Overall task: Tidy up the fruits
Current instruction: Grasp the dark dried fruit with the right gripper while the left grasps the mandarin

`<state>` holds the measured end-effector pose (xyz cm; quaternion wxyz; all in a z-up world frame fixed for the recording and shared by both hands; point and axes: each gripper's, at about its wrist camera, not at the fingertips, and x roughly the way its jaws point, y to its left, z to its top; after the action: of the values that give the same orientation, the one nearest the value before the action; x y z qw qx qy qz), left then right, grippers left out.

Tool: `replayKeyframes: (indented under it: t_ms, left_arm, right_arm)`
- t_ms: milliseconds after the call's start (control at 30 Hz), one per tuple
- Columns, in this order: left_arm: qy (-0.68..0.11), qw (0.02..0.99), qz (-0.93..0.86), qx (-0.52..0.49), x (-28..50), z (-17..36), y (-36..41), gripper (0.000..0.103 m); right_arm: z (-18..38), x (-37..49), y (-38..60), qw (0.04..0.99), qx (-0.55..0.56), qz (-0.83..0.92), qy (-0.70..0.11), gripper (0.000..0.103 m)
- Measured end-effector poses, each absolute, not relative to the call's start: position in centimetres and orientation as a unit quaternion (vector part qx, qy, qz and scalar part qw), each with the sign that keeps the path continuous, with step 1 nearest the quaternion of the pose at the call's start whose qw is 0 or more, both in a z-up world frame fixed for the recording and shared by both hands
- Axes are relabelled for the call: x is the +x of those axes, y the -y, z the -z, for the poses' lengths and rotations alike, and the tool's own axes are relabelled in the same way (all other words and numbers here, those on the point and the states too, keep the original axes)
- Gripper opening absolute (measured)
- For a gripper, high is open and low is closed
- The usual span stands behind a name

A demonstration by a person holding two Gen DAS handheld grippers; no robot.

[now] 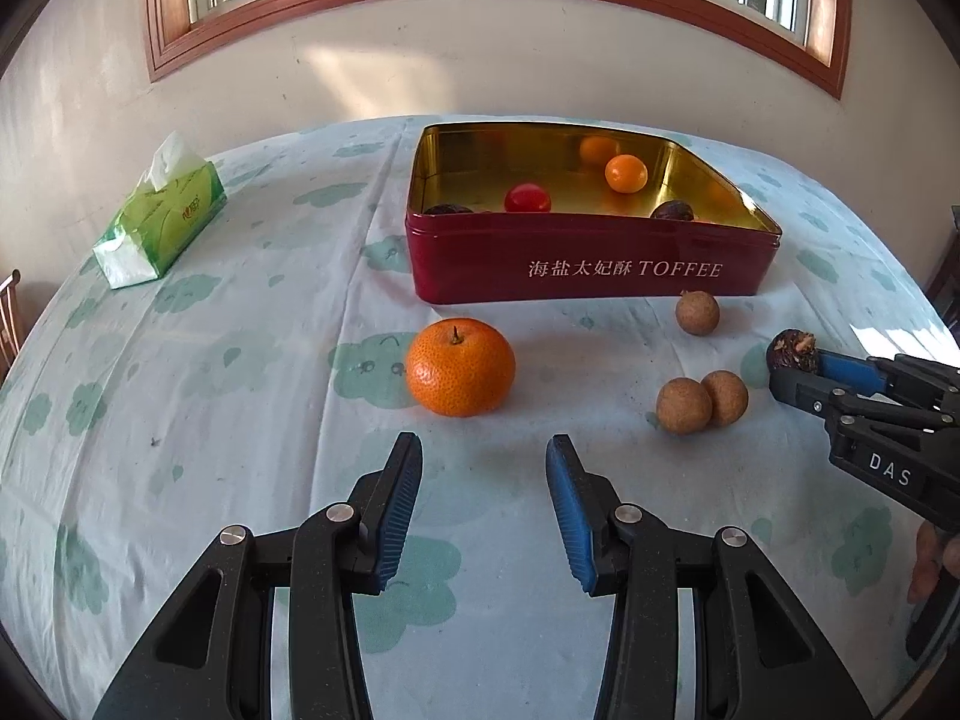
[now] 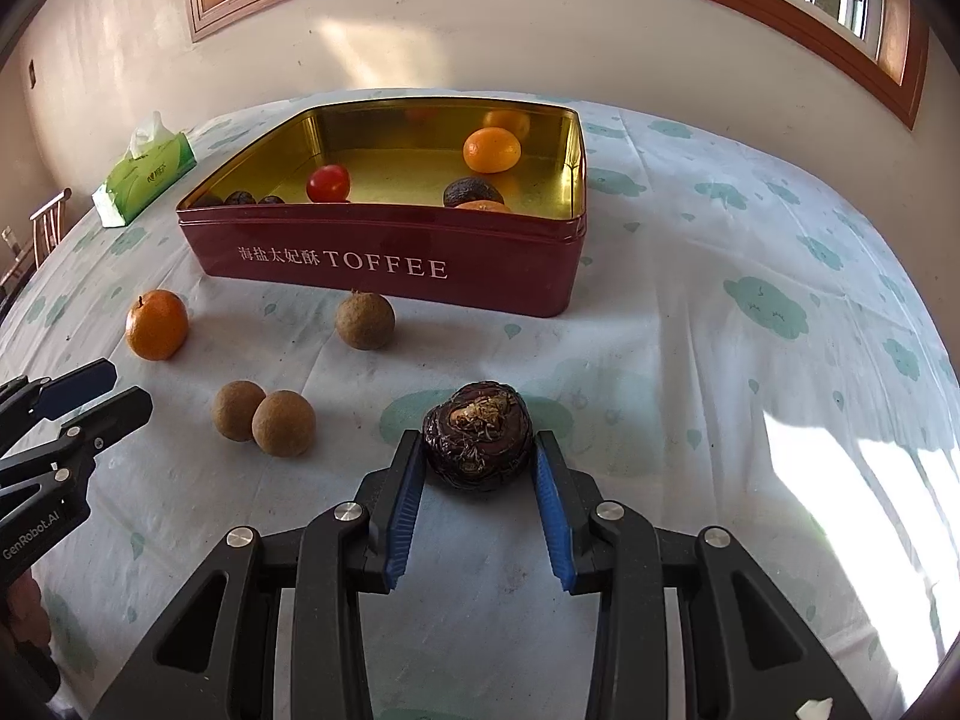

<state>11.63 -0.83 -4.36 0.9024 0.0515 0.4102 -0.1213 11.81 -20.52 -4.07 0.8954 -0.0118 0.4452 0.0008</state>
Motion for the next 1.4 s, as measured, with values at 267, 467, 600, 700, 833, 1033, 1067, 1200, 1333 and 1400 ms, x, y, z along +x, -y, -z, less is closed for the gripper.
replayKeyframes:
  t_ms: [267, 467, 600, 700, 833, 1033, 1067, 1200, 1333, 1400]
  left_arm:
    - [-0.422, 0.898, 0.117, 0.047, 13.2, 5.1, 1.4, 0.045]
    - [-0.423, 0.898, 0.114, 0.041, 14.1, 5.2, 1.3, 0.045]
    - [-0.424, 0.898, 0.113, 0.040, 14.7, 5.2, 1.2, 0.045]
    - [-0.425, 0.898, 0.111, 0.038, 15.2, 5.2, 1.1, 0.045]
    - [-0.426, 0.897, 0.110, 0.041, 15.8, 5.1, 1.3, 0.045]
    - [-0.427, 0.897, 0.105, 0.045, 16.5, 5.1, 1.6, 0.045]
    - [-0.427, 0.897, 0.105, 0.047, 16.5, 5.1, 1.7, 0.045]
    - [-0.421, 0.900, 0.104, 0.053, 16.4, 5.1, 1.8, 0.044]
    - [-0.420, 0.900, 0.106, 0.053, 16.5, 5.0, 1.8, 0.042]
    - [-0.421, 0.900, 0.106, 0.051, 16.5, 5.0, 1.7, 0.041]
  right_arm:
    - [4.1, 12.0, 20.5, 0.897, -0.015, -0.003, -0.442, 0.034]
    - [4.2, 12.0, 20.4, 0.899, -0.016, -0.002, -0.438, 0.034]
    - [4.2, 12.1, 20.5, 0.900, -0.014, -0.002, -0.436, 0.034]
    - [4.2, 12.1, 20.5, 0.901, -0.012, -0.001, -0.434, 0.035]
    - [4.2, 12.2, 20.5, 0.902, -0.008, 0.000, -0.433, 0.035]
    - [4.3, 12.2, 20.5, 0.902, -0.009, -0.001, -0.431, 0.035]
    - [4.2, 12.2, 20.5, 0.902, -0.009, -0.001, -0.431, 0.035]
    - [4.3, 12.2, 20.6, 0.902, -0.009, -0.001, -0.431, 0.035]
    - [4.3, 12.2, 20.5, 0.903, -0.009, -0.001, -0.431, 0.035]
    - [4.3, 12.2, 20.5, 0.903, -0.009, -0.001, -0.430, 0.035]
